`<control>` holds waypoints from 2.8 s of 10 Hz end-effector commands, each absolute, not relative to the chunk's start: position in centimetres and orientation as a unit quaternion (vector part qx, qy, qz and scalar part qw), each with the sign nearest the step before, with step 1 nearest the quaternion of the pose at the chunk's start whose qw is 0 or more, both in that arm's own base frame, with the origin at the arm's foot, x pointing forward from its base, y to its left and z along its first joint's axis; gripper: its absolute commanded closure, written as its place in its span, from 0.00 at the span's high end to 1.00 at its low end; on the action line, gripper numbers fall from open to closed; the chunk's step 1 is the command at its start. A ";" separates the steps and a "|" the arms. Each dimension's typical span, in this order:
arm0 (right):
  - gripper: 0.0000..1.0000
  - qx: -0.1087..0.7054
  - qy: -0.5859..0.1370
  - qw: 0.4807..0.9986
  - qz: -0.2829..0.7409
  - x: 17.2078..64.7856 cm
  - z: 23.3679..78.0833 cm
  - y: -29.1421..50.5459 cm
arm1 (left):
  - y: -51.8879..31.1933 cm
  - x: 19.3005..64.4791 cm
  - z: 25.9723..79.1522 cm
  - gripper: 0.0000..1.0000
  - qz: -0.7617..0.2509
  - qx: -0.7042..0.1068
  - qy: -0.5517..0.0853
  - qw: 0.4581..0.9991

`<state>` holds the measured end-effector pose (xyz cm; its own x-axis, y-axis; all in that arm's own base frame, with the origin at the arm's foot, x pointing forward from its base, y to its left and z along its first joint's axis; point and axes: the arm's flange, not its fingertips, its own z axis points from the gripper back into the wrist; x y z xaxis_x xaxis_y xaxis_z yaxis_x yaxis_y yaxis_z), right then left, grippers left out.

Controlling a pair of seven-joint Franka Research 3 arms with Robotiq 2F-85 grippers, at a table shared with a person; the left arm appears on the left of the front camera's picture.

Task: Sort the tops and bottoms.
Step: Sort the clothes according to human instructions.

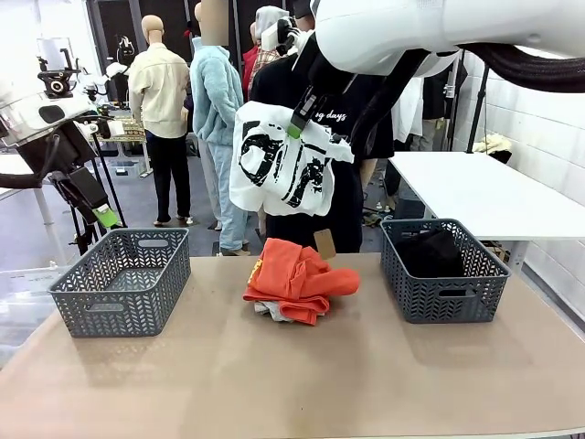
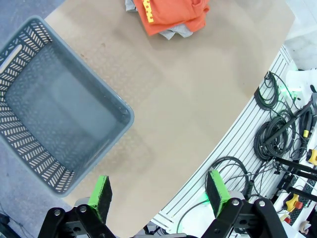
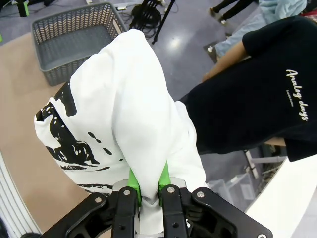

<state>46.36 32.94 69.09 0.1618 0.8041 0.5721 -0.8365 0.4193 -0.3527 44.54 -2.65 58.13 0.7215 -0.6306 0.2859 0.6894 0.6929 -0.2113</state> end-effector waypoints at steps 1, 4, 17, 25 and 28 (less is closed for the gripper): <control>0.00 0.024 -0.372 0.756 0.537 46.6 69.5 32.9 | -2.6 44.5 58.2 1.00 -0.359 -0.153 -0.097 0.916; 0.00 0.024 -0.372 0.756 0.537 46.6 69.5 32.9 | -2.6 44.5 58.2 1.00 -0.359 -0.153 -0.097 0.916; 0.00 0.024 -0.372 0.756 0.537 46.6 69.5 32.9 | -2.6 44.5 58.2 1.00 -0.359 -0.153 -0.097 0.916; 0.00 0.024 -0.372 0.756 0.537 46.6 69.5 32.9 | -2.6 44.5 58.2 1.00 -0.359 -0.153 -0.097 0.916; 0.00 0.024 -0.372 0.756 0.537 46.6 69.5 32.9 | -2.6 44.5 58.2 1.00 -0.359 -0.153 -0.097 0.916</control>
